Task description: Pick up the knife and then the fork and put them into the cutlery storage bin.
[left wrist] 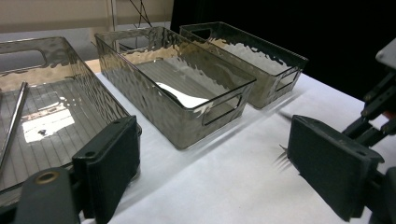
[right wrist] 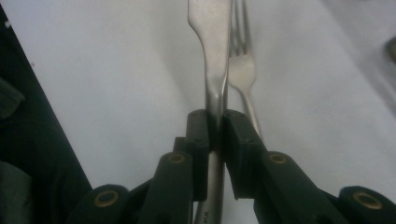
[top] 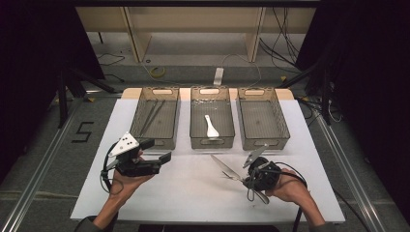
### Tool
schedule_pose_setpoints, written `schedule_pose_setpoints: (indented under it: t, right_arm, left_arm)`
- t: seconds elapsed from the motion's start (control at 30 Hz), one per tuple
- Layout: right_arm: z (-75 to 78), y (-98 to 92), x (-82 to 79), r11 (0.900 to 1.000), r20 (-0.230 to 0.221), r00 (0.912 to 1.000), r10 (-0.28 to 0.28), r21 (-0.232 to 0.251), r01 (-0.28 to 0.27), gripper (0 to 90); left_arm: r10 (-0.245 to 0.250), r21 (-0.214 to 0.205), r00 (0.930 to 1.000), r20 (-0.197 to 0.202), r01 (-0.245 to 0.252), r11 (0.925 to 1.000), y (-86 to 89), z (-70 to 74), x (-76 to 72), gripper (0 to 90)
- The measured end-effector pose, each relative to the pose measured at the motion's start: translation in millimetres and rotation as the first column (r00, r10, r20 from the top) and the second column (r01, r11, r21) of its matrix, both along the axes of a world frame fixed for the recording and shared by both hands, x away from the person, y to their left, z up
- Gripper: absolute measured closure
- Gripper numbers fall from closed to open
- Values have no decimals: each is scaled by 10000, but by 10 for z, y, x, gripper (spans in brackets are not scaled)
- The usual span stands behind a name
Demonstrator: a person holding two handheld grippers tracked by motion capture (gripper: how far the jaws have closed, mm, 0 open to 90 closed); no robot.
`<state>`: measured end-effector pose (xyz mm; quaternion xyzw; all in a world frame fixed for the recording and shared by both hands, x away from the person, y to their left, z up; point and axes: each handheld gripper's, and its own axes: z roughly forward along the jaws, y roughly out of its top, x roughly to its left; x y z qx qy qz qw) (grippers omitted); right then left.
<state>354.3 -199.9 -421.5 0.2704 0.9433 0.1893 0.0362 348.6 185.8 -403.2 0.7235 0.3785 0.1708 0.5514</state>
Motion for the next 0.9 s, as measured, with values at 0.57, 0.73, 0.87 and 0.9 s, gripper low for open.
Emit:
schedule_pose_setpoints:
  t: [0.57,0.73,0.87,0.9]
  right_arm:
    - [323,-392,263,9746,569,9868,-1513,1753,1393,810]
    - [391,-485,428,9496,810,9747,-2081,2557,1815,810]
    - [446,-523,547,9284,927,9620,-2569,3000,2190,810]
    - [463,-528,576,9248,865,9605,-2645,3053,2272,810]
  left_arm:
    - [59,-147,10000,63,-58,9999,5,5,-3,164]
    - [30,-156,10000,74,-29,9999,3,6,-4,163]
    - [27,-210,9999,114,-25,9998,10,11,-10,162]
    - [31,-222,9999,122,-29,9997,12,12,-10,162]
